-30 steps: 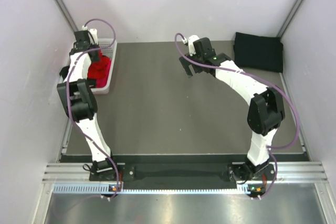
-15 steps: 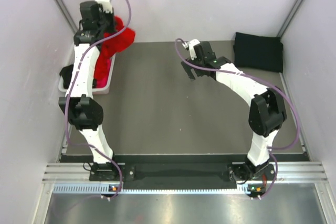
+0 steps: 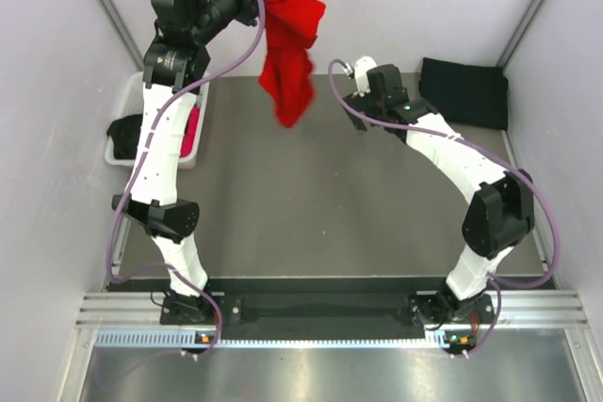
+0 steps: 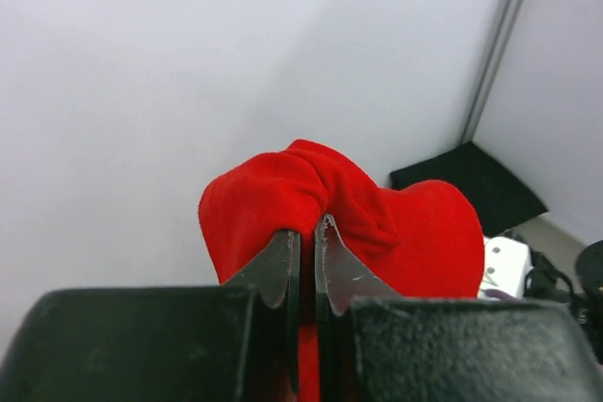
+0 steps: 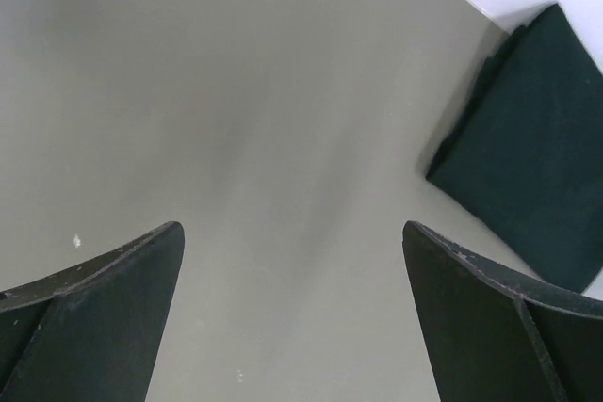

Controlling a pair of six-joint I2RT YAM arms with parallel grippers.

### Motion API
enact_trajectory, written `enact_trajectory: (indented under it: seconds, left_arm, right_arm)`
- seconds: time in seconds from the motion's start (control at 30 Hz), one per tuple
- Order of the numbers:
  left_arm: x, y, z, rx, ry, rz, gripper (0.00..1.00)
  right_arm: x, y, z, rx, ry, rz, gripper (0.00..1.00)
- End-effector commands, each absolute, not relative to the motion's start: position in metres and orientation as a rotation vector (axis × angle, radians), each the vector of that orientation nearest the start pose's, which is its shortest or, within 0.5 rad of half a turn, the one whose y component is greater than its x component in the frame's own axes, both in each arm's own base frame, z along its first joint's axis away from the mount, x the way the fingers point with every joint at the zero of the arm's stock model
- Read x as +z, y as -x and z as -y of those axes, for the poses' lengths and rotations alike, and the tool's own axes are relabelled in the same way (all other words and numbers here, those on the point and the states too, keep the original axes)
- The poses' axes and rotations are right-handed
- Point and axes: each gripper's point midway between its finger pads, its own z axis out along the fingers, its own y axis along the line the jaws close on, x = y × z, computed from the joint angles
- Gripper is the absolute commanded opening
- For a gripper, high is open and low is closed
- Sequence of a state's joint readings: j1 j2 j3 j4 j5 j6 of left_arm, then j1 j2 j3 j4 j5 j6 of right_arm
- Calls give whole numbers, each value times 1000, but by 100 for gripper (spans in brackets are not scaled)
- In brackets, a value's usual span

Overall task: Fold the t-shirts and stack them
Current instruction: Move the tshirt to the center of the board

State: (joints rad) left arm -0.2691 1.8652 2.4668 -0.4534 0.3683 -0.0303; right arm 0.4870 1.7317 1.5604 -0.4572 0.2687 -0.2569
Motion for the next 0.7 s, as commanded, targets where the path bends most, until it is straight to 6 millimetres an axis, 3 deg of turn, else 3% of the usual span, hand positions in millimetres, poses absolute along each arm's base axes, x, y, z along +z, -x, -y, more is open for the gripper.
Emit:
enact_trajectory:
  seconds: [0.0,0.13,0.2,0.3,0.33,0.37,0.4,0.43,0.5,0.53,0.6,0.67]
  left_arm:
    - [616,-432,199,-564,-471,-1169,0]
    - [602,-438,202,-567,-478,-1214,0]
    - [564,-456,200,-537,-458,-1327,0]
    - [485,-475,190,-458,-432,-1527,0]
    - [426,-479,186,-438,-426,-1655,21]
    - [394,-482,180,-391,-437,-1715,38]
    - [360,-488,164,-278,-419,-1786,46]
    - [301,-488,152,-225,-409,-1913,49]
    - [257,-488,134,-152,-390,-2005,52]
    - [231,-487,117,-124,-348,-2066,52]
    - [219,-488,106,-142,-294,-2093,53]
    - [220,-492,92,-147,-238,-2094,53]
  right_arm:
    - [239,-445,-160,-136,670,-2042,100]
    - [237,-434,-137,-117,697,-2060,100]
    - [236,-429,-129,-112,717,-2068,100]
    - [231,-423,-118,-120,742,-2076,100]
    - [228,-419,-116,-114,755,-2079,98]
    - [224,-416,-116,-118,802,-2073,96]
    - [222,-412,-118,-106,844,-2059,94]
    - [215,-397,-132,-27,939,-2025,92]
    - [215,-388,-149,-43,1128,-1878,89]
    - [201,-366,-169,-31,1247,-1816,88]
    - [190,-355,-191,-49,1388,-1679,88]
    - [184,-341,-228,22,1472,-1589,88]
